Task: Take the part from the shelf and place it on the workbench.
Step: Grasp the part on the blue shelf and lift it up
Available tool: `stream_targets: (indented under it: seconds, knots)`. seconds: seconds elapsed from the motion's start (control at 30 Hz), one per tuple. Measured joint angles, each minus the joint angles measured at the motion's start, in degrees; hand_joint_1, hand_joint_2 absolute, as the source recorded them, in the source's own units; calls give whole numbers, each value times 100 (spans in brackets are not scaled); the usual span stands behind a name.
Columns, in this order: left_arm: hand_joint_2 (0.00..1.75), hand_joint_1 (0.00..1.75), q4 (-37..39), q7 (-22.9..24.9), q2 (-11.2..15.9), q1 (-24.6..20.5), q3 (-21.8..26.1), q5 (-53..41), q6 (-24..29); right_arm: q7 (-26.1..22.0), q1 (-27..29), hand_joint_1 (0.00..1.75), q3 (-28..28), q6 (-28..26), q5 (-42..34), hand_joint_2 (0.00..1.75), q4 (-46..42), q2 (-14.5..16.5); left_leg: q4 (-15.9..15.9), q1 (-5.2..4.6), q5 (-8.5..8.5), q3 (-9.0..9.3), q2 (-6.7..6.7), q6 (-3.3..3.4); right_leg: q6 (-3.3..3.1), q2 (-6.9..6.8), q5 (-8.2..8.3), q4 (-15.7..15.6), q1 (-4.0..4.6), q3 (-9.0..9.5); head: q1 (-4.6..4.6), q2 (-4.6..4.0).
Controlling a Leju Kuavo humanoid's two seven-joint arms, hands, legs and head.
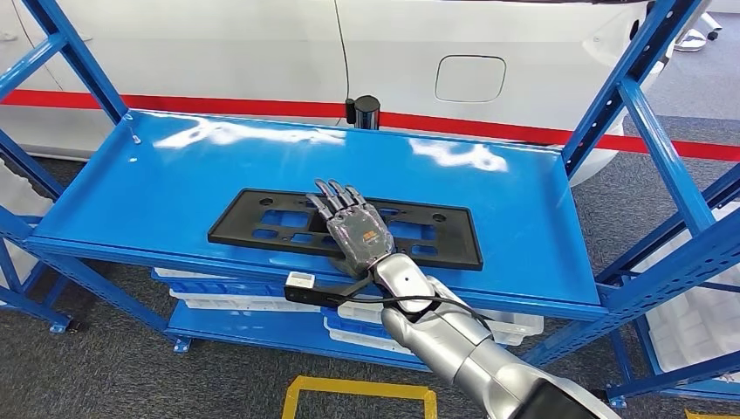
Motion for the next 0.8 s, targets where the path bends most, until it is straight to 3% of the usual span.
stream_targets:
  seconds: [0.27, 0.33, 0.4, 0.47, 0.67, 0.8]
  knots:
    - [0, 0, 0, -19, -25, 2, 0, 4, 17, 330, -56, 1, -15, 277, 134, 175, 105, 45, 0, 0, 0, 2, 0, 0, 0, 0, 0, 0, 0, 0, 0, 0]
    - [0, 0, 0, -29, -30, 2, 0, 4, 17, 425, -77, 19, -23, 354, 163, 175, 121, 51, 0, 0, 0, 4, 0, 0, 0, 0, 0, 0, 0, 1, 0, 0]
    - [0, 0, 0, -37, -36, 3, 0, 4, 19, 524, -89, 88, -32, 426, 204, 175, 138, 52, 0, 0, 0, 5, 0, 0, 0, 0, 0, 0, 0, 3, 0, 0]
    - [0, 0, 0, -39, -44, 3, 0, 4, 25, 610, -97, 147, -45, 493, 245, 175, 162, 52, 0, 0, 0, 6, 0, 0, 0, 0, 0, 0, 0, 3, 0, 0]
    - [0, 0, 0, -44, -60, 4, 0, 4, 30, 739, -85, 166, -59, 549, 353, 175, 222, 32, 0, 0, 0, 6, 0, 0, 0, 0, 1, 0, 0, 3, 0, 0]
    - [0, 0, 0, -66, -62, 3, 0, 4, 13, 770, -70, 169, -65, 573, 416, 175, 239, 8, 1, 0, 0, 5, 1, 0, 0, 0, 1, 0, 0, 2, 0, 0]
